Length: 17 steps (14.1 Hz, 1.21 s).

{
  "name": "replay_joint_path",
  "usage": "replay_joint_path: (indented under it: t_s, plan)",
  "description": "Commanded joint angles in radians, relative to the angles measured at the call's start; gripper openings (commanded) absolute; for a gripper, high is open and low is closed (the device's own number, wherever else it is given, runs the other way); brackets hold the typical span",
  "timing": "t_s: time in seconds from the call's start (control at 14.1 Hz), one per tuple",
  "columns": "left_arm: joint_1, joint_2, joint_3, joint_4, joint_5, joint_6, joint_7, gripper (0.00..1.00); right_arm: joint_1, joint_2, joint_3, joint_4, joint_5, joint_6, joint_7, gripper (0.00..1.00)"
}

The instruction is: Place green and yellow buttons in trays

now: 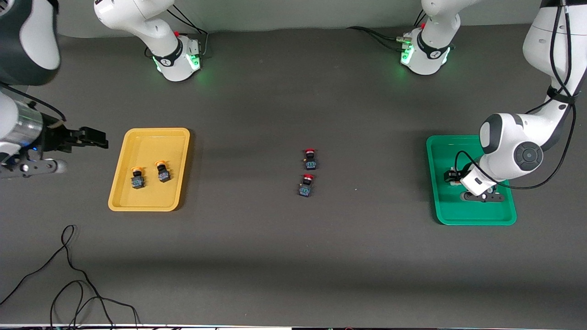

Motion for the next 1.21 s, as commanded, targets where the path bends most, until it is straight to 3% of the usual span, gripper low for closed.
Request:
replay_joint_path:
  t_s: [0.0,0.14,0.21,0.43,0.64,0.85,1.14]
  plan:
    - [0.002,-0.086,-0.002,0.001,0.011,-0.046,-0.017,1.0,-0.229,-0.117,0.219,-0.132,-0.03,0.065,0.032,1.0]
    - [-0.007,-0.168,-0.006,0.07,0.009,-0.219,-0.008,1.0,-0.382,-0.131,0.35,-0.135,-0.03,0.065,0.032,1.0]
    - [-0.011,-0.194,-0.014,0.134,0.008,-0.346,-0.016,1.0,-0.413,-0.133,0.376,-0.132,-0.03,0.063,0.032,1.0]
    - [-0.019,-0.228,-0.081,0.365,-0.003,-0.726,-0.022,1.0,-0.413,-0.138,0.373,-0.114,-0.031,0.056,0.032,1.0]
    - [-0.019,-0.242,-0.175,0.591,-0.008,-0.993,-0.022,1.0,-0.414,-0.138,0.372,-0.099,-0.031,0.05,0.034,1.0]
    - [-0.019,-0.24,-0.2,0.743,-0.075,-1.106,-0.011,1.0,-0.416,-0.138,0.37,-0.099,-0.031,0.049,0.052,1.0]
    - [-0.021,-0.24,-0.221,0.788,-0.083,-1.138,-0.019,1.0,-0.413,-0.139,0.372,-0.097,-0.03,0.04,0.067,1.0]
